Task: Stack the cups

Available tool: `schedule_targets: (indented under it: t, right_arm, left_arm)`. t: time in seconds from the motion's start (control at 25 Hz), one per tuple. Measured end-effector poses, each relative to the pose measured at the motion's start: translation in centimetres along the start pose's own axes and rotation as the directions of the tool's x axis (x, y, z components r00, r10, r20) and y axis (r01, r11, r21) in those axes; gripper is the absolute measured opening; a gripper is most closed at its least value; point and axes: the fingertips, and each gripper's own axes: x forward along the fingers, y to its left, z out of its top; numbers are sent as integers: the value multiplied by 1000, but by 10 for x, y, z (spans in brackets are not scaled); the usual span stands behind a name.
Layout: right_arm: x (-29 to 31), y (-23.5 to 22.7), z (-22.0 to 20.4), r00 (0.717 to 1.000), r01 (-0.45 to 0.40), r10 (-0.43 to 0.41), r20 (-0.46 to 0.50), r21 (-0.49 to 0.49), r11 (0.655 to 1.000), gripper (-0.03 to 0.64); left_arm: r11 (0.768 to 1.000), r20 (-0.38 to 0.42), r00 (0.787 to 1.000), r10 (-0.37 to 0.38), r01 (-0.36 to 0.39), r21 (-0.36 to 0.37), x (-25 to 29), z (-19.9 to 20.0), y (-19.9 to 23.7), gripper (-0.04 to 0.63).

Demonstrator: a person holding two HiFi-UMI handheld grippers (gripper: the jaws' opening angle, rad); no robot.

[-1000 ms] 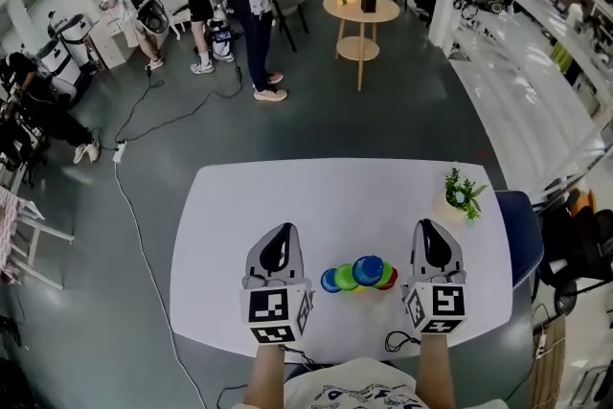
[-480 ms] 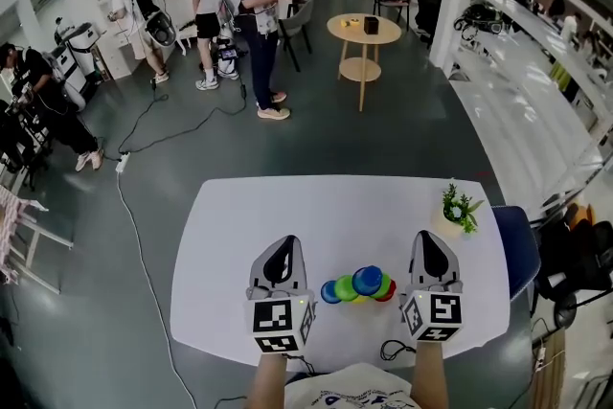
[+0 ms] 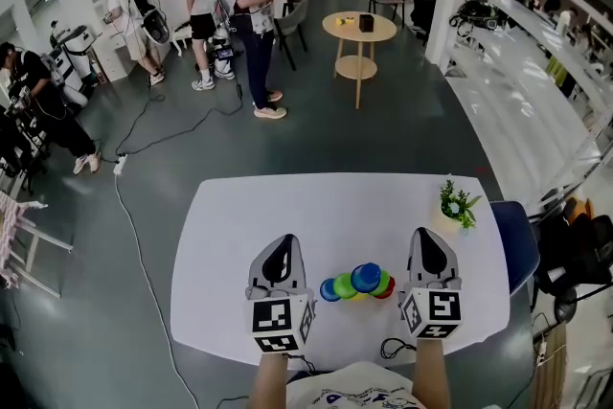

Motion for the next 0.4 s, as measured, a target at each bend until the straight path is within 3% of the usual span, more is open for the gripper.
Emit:
schedule_targets:
  t: [0.4]
  right_arm:
    - [8, -2, -1, 1000, -8, 9, -8, 5, 1000, 14]
  left_arm:
    - [1000, -11, 1000, -14, 14, -3, 9, 1, -1, 14]
